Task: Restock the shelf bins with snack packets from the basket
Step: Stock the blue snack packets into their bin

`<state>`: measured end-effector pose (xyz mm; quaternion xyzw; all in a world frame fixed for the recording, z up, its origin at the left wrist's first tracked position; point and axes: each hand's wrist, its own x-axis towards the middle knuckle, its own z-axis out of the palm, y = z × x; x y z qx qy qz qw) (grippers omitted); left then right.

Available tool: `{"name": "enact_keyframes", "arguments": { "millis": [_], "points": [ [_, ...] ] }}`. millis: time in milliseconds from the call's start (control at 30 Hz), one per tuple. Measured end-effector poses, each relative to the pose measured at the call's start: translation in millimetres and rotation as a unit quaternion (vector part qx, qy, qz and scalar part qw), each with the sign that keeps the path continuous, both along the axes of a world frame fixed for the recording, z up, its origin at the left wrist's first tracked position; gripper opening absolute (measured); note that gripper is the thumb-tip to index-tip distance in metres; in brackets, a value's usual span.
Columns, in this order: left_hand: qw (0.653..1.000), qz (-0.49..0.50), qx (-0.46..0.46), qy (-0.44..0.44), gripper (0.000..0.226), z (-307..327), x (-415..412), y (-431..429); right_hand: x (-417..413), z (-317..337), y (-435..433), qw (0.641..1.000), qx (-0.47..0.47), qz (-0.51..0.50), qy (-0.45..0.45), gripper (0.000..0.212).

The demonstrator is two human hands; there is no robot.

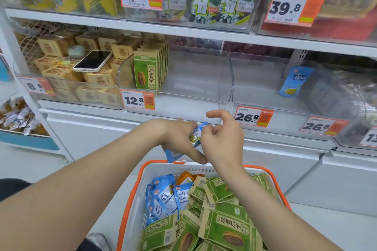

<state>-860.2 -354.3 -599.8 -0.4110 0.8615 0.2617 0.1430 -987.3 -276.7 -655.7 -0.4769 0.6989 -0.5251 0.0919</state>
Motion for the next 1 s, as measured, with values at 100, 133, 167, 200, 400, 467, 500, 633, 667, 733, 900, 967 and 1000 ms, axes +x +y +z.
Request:
{"name": "enact_keyframes", "arguments": {
  "millis": [100, 133, 167, 200, 400, 467, 500, 633, 667, 733, 900, 967, 1000],
  "points": [
    [0.994, 0.027, 0.027, 0.102, 0.051, 15.7, -11.8, -1.8, -8.3, 29.0, 4.1, 0.998, -0.046, -0.002, -0.037, 0.016],
    [0.986, 0.04, 0.069, 0.147, 0.045, 19.9, -15.1, -3.3, -12.9, 37.9, 4.3, 0.997, -0.063, -0.003, -0.036, 0.022],
    [0.973, 0.054, 0.11, 0.195, 0.041, 25.2, -17.8, -4.0, -18.8, 46.6, 4.1, 0.996, -0.078, -0.006, -0.032, 0.028],
    [0.957, 0.076, 0.142, 0.242, 0.038, 31.1, -21.0, -3.7, -25.8, 55.4, 2.9, 0.995, -0.091, -0.017, -0.024, 0.029],
    [0.845, 0.191, 0.198, 0.459, 0.025, 53.5, -48.6, 5.4, -64.1, 89.4, -7.4, 0.999, -0.037, -0.024, 0.016, 0.017],
    [0.816, 0.221, 0.205, 0.494, 0.026, 50.4, -57.5, 6.4, -72.9, 93.3, -12.3, 1.0, -0.013, 0.023, 0.009, 0.019],
    [0.801, 0.242, 0.197, 0.51, 0.027, 48.9, -61.4, 5.9, -79.1, 94.6, -15.8, 0.999, -0.008, 0.039, 0.001, 0.022],
    [0.774, 0.315, 0.106, 0.539, 0.025, 47.9, -77.9, -1.1, -106.7, 97.0, -33.5, 0.992, 0.063, 0.109, -0.028, 0.036],
    [0.78, 0.312, 0.092, 0.535, 0.024, 48.4, -83.3, -3.8, -112.6, 99.4, -36.5, 0.987, 0.079, 0.134, -0.049, 0.04],
    [0.791, 0.285, 0.094, 0.533, 0.024, 51.4, -97.1, -4.6, -125.2, 107.3, -42.3, 0.975, 0.1, 0.177, -0.093, 0.048],
    [0.834, 0.191, -0.038, 0.516, 0.019, 53.1, -145.6, -6.9, -176.5, 117.3, -54.3, 0.954, 0.084, 0.168, -0.234, 0.051],
    [0.863, 0.149, -0.178, 0.449, 0.032, 47.0, -164.6, -12.0, -199.4, 114.2, -55.6, 0.943, 0.056, 0.145, -0.294, 0.044],
    [0.871, 0.119, -0.226, 0.421, 0.038, 42.2, -172.2, -13.7, -212.1, 111.3, -56.3, 0.95, 0.049, 0.119, -0.286, 0.04]
  ]
}}
